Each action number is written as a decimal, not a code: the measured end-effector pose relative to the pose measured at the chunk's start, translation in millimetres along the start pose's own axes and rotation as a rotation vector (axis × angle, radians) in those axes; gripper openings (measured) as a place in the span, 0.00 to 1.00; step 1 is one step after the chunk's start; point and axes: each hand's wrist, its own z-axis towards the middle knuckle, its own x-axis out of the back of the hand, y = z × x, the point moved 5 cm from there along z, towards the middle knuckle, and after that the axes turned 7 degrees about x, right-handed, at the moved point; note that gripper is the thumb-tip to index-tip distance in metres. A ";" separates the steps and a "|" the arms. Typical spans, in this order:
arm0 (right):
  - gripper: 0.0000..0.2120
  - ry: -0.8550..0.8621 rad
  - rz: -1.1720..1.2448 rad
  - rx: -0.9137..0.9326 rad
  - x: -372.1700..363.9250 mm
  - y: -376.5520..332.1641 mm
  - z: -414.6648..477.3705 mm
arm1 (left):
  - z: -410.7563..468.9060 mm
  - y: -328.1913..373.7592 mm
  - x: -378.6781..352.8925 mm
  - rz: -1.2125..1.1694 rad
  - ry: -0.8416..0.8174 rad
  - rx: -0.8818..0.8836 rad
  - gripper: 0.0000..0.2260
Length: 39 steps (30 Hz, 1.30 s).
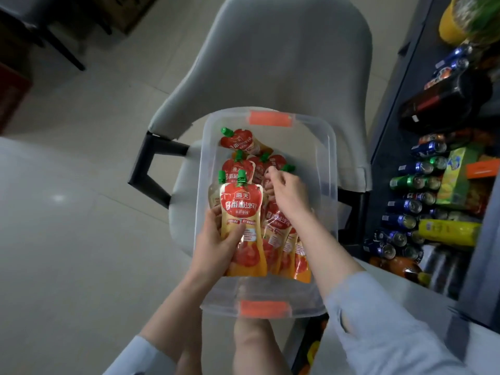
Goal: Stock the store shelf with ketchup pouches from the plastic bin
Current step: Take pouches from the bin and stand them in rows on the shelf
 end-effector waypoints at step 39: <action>0.05 0.596 0.751 0.013 139.6 -60.2 -300.6 | -176.7 131.4 -15.8 0.205 -0.414 -0.290 0.17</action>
